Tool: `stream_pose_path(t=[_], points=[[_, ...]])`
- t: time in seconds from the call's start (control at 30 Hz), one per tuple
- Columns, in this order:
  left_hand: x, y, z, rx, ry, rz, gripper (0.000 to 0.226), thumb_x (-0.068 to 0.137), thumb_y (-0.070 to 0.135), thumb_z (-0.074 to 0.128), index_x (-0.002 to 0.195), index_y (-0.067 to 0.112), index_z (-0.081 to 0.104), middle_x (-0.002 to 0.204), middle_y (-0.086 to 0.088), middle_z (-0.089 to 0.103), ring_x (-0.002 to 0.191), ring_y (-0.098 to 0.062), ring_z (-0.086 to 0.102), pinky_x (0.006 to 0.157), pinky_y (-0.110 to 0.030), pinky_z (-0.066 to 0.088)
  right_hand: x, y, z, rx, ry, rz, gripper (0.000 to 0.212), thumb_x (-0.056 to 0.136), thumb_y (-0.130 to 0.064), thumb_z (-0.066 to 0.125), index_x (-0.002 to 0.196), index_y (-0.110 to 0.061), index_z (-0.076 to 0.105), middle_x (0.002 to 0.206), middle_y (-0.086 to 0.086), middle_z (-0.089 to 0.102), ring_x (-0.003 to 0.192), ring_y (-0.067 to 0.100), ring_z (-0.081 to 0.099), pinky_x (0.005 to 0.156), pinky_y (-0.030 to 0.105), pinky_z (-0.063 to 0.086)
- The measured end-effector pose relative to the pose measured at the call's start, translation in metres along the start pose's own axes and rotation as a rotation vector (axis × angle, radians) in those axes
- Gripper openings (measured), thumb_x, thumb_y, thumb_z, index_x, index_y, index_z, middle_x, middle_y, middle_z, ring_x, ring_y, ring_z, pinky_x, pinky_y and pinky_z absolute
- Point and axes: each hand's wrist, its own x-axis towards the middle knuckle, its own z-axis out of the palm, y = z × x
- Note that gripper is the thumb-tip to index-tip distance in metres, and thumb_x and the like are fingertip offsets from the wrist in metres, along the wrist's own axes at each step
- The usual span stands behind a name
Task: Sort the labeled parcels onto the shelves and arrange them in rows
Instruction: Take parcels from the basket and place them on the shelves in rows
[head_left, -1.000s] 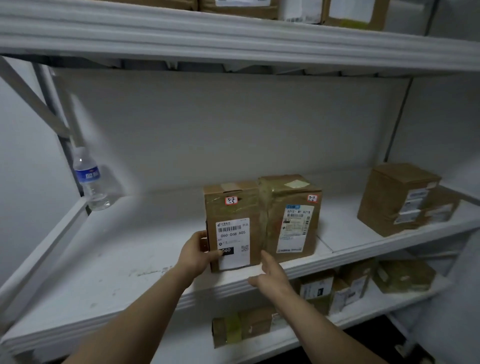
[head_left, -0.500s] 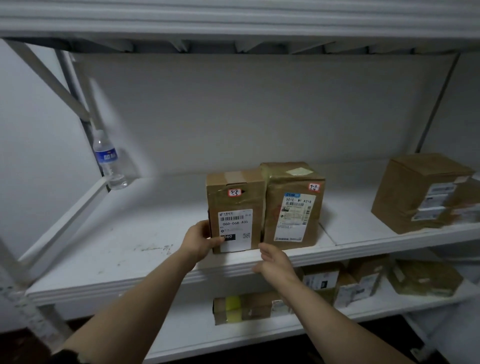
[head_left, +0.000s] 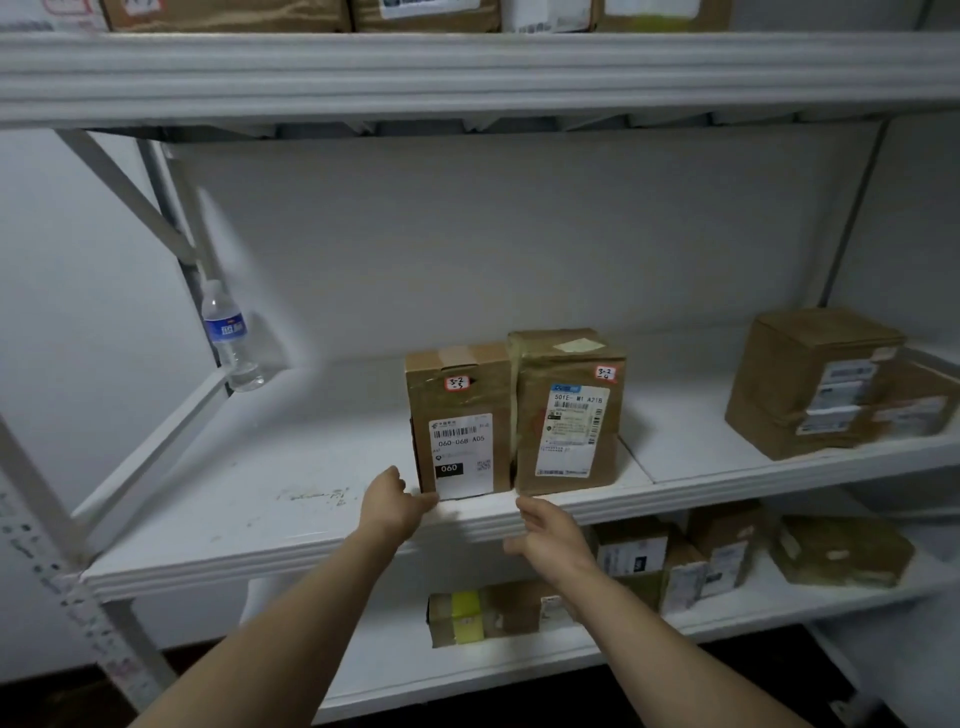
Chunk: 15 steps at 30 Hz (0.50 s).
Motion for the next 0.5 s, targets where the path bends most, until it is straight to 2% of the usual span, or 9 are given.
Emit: stream_pose_path(t=[0.07,0.1,0.13,0.17,0.23,0.3,0.37,0.43,0.5], points=[[-0.016,-0.003,0.000,0.033,0.040,0.020,0.035,0.087,0.007,0.062,0.072,0.022,0.034,0.073,0.004,0.040,0.077,-0.024,0.048,0.073,-0.034,0.040,-0.015,0.002,-0.004,0.020,0.047,0.000,0.064,0.083,0.009,0.060,0.142,-0.008,0.041,0.142,0.007,0.046,0.131,0.019,0.043,0.102,0.024,0.035],[-0.024,-0.006,0.001,0.046,0.041,0.039,0.018,0.088,0.007,0.058,0.082,0.018,0.045,0.072,0.003,0.043,0.079,-0.028,0.052,0.073,-0.036,0.043,-0.024,0.003,-0.006,0.027,0.073,-0.002,0.062,0.083,0.009,0.060,0.141,-0.007,0.042,0.141,0.007,0.047,0.130,0.019,0.044,0.103,0.025,0.035],[-0.035,-0.006,0.001,0.060,0.038,0.058,0.013,0.089,0.007,0.056,0.101,0.009,0.054,0.080,-0.002,0.053,0.088,-0.031,0.057,0.074,-0.035,0.044,-0.034,0.005,-0.008,0.032,0.103,-0.003,0.061,0.083,0.009,0.060,0.140,-0.007,0.043,0.140,0.008,0.048,0.130,0.020,0.044,0.104,0.027,0.035],[-0.041,-0.010,0.004,0.074,0.027,0.061,0.031,0.089,0.007,0.055,0.120,0.003,0.053,0.095,-0.009,0.061,0.096,-0.032,0.059,0.073,-0.033,0.044,-0.044,0.007,-0.009,0.036,0.135,-0.001,0.060,0.083,0.008,0.061,0.139,-0.007,0.044,0.140,0.007,0.049,0.130,0.020,0.045,0.106,0.028,0.036],[-0.061,-0.015,0.006,0.089,-0.044,0.112,0.040,0.088,0.008,0.054,0.128,0.002,0.052,0.114,-0.014,0.063,0.102,-0.030,0.060,0.079,-0.030,0.047,-0.066,0.016,-0.008,0.047,0.214,0.010,0.059,0.083,0.006,0.063,0.137,-0.008,0.046,0.140,0.008,0.049,0.129,0.020,0.045,0.108,0.031,0.038],[-0.082,-0.018,0.008,0.139,-0.176,0.171,0.019,0.087,0.006,0.054,0.103,0.009,0.064,0.099,-0.011,0.064,0.095,-0.028,0.060,0.082,-0.030,0.047,-0.095,0.027,-0.005,0.052,0.289,0.032,0.056,0.083,0.004,0.064,0.136,-0.007,0.048,0.139,0.009,0.049,0.130,0.021,0.045,0.105,0.029,0.038],[-0.105,-0.021,0.013,0.212,-0.296,0.228,0.015,0.085,0.006,0.054,0.071,0.012,0.055,0.073,-0.010,0.053,0.075,-0.024,0.056,0.072,-0.032,0.046,-0.128,0.042,-0.002,0.064,0.354,0.075,0.053,0.085,0.002,0.063,0.136,-0.007,0.048,0.140,0.008,0.049,0.130,0.021,0.044,0.100,0.027,0.038],[-0.131,-0.025,0.023,0.288,-0.418,0.288,0.022,0.085,0.009,0.056,0.064,0.010,0.051,0.071,-0.011,0.049,0.068,-0.022,0.052,0.068,-0.031,0.041,-0.162,0.057,-0.001,0.083,0.420,0.119,0.052,0.087,-0.001,0.063,0.136,-0.009,0.049,0.141,0.007,0.048,0.130,0.021,0.044,0.101,0.026,0.037],[-0.162,-0.025,0.034,0.379,-0.521,0.379,0.018,0.085,0.010,0.057,0.068,0.006,0.055,0.076,-0.015,0.053,0.073,-0.026,0.055,0.067,-0.031,0.040,-0.195,0.072,-0.005,0.119,0.512,0.162,0.051,0.088,-0.004,0.063,0.136,-0.011,0.048,0.142,0.006,0.047,0.130,0.021,0.044,0.099,0.025,0.037]])
